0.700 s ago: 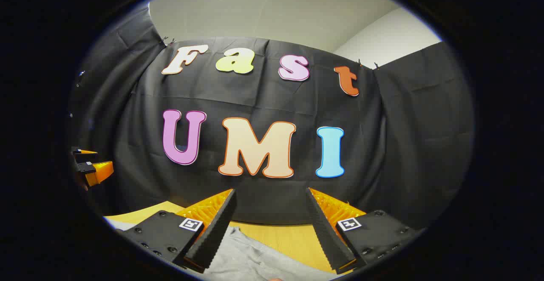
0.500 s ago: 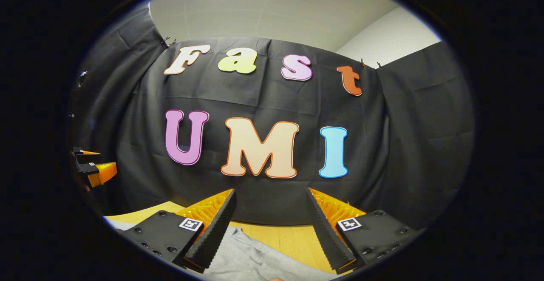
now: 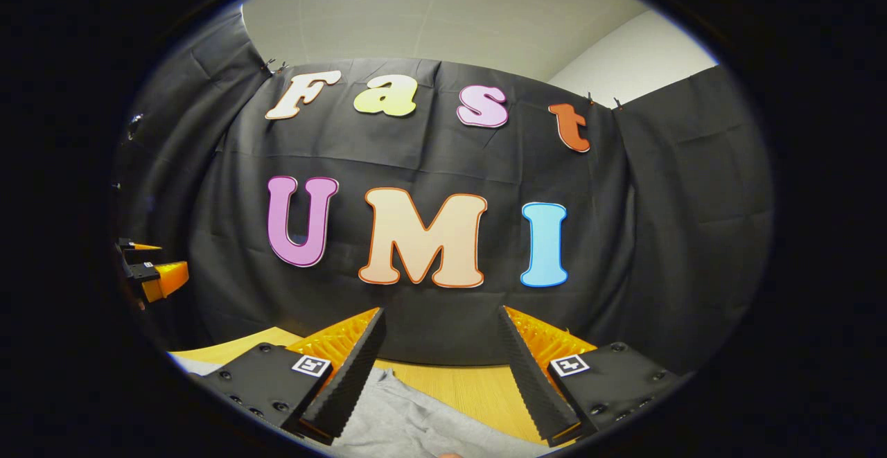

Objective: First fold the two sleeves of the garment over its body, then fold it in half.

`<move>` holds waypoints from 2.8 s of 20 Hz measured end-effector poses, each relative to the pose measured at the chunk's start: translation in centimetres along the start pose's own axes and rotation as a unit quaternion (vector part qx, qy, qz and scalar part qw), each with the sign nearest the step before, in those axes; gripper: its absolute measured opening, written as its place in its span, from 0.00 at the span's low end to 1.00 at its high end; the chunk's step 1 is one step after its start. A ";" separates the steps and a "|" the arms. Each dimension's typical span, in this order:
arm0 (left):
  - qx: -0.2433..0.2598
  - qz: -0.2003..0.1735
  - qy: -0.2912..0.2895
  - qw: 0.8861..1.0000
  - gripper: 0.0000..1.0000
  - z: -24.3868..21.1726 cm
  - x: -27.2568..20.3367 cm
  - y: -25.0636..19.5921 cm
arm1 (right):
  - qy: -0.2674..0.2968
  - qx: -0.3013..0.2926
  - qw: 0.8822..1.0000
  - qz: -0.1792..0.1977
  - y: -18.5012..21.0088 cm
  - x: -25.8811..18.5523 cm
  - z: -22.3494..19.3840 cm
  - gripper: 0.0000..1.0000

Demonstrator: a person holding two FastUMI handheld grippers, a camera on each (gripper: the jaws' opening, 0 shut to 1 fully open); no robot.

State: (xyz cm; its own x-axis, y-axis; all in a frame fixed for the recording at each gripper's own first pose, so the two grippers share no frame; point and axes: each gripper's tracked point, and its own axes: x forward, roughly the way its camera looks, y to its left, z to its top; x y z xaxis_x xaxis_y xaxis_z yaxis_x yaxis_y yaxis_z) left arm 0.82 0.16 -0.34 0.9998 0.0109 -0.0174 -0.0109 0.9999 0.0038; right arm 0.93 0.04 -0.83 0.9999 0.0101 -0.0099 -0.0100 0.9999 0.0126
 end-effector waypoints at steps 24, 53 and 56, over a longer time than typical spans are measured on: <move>0.001 -0.038 0.004 0.999 0.98 -0.6 1.6 -2.7 | 0.064 -0.050 0.989 -0.124 -18.0 -2.2 -4.8 0.99; -0.006 -0.108 0.016 0.994 0.98 -1.1 0.9 -9.9 | 0.495 -0.036 0.860 -0.119 -28.9 -23.3 -34.6 1.00; -0.001 -0.104 0.016 0.994 0.95 -1.1 0.6 -9.6 | 0.530 -0.017 0.842 -0.103 -28.1 -24.3 -36.2 1.00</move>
State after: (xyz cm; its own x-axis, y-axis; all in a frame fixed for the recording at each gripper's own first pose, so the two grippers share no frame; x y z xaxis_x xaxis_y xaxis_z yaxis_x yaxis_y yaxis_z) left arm 1.48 -9.46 -1.52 0.9792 -0.1965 -0.0495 0.1965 0.9805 -0.0054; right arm -23.44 -27.81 -37.10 0.4102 -0.1757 -0.8949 0.1445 0.9814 -0.1264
